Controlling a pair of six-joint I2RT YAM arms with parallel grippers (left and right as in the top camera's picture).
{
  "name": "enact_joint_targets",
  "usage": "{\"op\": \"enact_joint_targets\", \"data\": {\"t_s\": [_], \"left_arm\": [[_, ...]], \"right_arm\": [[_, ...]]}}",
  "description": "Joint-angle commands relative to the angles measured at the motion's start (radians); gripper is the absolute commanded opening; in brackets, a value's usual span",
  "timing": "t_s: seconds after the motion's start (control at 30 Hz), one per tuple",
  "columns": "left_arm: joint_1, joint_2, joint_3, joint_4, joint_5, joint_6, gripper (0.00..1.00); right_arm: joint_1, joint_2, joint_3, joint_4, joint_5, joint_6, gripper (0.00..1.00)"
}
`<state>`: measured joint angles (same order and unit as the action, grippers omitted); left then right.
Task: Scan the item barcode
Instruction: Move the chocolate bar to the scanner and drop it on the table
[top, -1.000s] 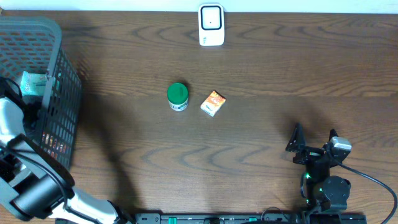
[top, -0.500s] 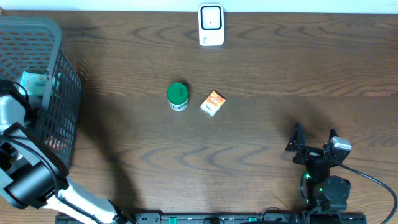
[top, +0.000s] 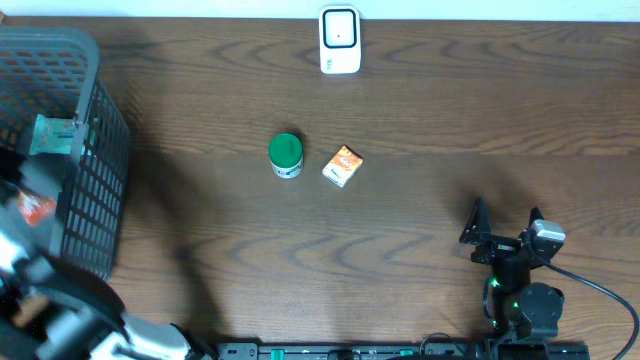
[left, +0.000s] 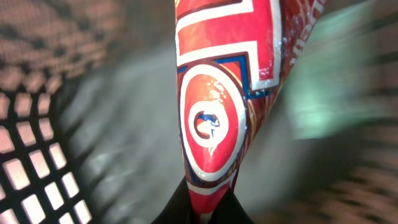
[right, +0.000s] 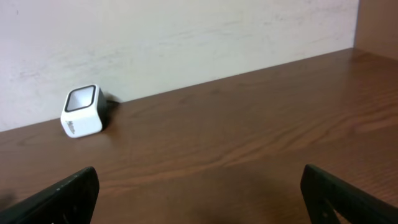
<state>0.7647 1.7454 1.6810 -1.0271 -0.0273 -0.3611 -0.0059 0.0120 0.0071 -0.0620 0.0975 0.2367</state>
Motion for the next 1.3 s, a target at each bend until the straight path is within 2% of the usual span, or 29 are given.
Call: {"op": "enact_joint_targets", "data": {"t_s": [0.0,0.13,0.23,0.37,0.5,0.6,0.7,0.87,1.03,1.13,1.27], "left_arm": [[-0.005,-0.163,0.076,0.003,0.249,0.008,0.07],[-0.069,-0.307,0.077,0.020,0.640,0.009,0.07],[-0.204,-0.377,0.077,0.003,0.749,0.009,0.07],[-0.521,-0.404,0.077,0.002,0.710,0.009,0.07],[-0.879,-0.352,0.059,0.055,0.537,0.012,0.07],[-1.093,-0.271,0.056,0.091,0.399,0.099,0.07],[-1.251,-0.157,0.056,0.119,0.348,0.211,0.07],[-1.402,0.062,0.056,0.147,0.351,0.356,0.07],[-1.492,0.240,0.056,0.152,0.351,0.515,0.07],[-1.520,0.315,0.056,0.171,0.351,0.564,0.07],[-1.528,0.400,0.056,0.233,0.351,0.562,0.07]], "right_arm": [[0.013,-0.003,-0.002,-0.002,0.002,0.002,0.99],[0.013,-0.003,-0.002,-0.002,0.002,0.002,0.99],[0.013,-0.003,-0.002,-0.002,0.002,0.002,0.99],[0.013,-0.003,-0.002,-0.002,0.002,0.002,0.99],[0.013,-0.003,-0.002,-0.002,0.002,0.002,0.99],[0.013,-0.003,-0.002,-0.002,0.002,0.002,0.99],[0.013,-0.003,-0.002,-0.002,0.002,0.002,0.99],[0.013,-0.003,-0.002,-0.002,0.002,0.002,0.99],[0.013,-0.003,-0.002,-0.002,0.002,0.002,0.99],[0.013,-0.003,-0.002,-0.002,0.002,0.002,0.99],[0.013,-0.003,-0.002,-0.002,0.002,0.002,0.99]]}}
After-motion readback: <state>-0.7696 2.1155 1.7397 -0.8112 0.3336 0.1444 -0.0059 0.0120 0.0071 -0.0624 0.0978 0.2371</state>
